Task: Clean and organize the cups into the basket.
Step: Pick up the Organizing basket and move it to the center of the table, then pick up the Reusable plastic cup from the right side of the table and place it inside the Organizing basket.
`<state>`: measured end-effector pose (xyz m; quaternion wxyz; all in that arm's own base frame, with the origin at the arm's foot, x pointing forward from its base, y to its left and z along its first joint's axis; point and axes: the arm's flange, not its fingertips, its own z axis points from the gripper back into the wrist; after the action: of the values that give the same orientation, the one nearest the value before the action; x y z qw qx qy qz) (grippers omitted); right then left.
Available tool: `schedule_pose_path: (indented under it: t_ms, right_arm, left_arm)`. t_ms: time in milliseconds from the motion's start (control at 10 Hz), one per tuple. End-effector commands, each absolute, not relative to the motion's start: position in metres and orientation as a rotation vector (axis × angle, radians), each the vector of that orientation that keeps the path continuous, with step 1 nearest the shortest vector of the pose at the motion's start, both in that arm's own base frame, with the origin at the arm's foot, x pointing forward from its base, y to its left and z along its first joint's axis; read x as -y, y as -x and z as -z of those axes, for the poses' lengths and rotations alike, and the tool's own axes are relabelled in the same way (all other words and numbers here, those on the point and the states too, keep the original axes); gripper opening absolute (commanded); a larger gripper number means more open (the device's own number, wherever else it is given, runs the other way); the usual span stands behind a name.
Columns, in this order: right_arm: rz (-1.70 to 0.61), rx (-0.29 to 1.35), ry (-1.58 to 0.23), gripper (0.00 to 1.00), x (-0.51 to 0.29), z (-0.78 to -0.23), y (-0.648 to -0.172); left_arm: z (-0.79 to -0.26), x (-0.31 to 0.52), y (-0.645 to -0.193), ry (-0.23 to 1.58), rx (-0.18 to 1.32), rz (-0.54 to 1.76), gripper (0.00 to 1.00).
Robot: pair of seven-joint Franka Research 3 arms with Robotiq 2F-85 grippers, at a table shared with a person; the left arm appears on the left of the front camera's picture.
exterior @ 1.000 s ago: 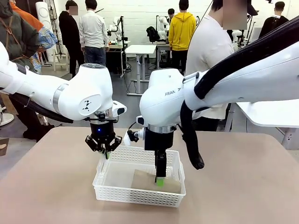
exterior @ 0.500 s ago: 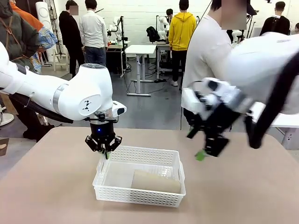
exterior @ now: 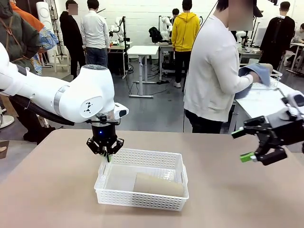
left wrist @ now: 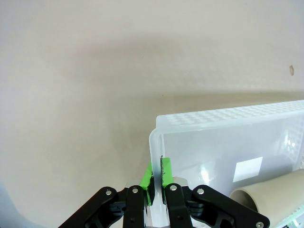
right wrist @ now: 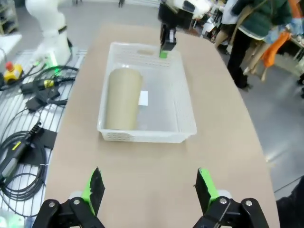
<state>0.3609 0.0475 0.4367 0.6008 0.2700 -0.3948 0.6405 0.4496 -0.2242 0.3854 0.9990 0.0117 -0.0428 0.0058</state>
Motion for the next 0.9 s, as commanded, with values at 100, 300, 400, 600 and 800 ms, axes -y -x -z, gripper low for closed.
schedule_pose_path:
  t_ms: [100, 300, 400, 600, 800]
  right_arm:
    - [-1.434, 1.017, -0.762, 1.0, 0.001, -0.367, -0.297]
    - [-1.398, 1.05, -0.812, 1.0, 0.026, -0.342, -0.292]
    - [-1.372, 1.058, -0.842, 1.0, 0.038, -0.329, -0.29]
    - [-1.331, 1.105, -0.89, 1.0, 0.055, -0.307, -0.282]
    - [-1.312, 1.093, -0.881, 1.0, 0.053, -0.304, -0.284]
  left_arm:
    - [-0.387, 0.226, -0.45, -0.024, 0.091, -0.01, 0.0]
    - [-0.387, 0.226, -0.45, -0.024, 0.091, -0.01, 0.0]
    - [-0.387, 0.226, -0.45, -0.024, 0.091, -0.01, 0.0]
    - [-0.387, 0.226, -0.45, -0.024, 0.091, -0.01, 0.0]
    - [-0.387, 0.226, -0.45, -0.024, 0.091, -0.01, 0.0]
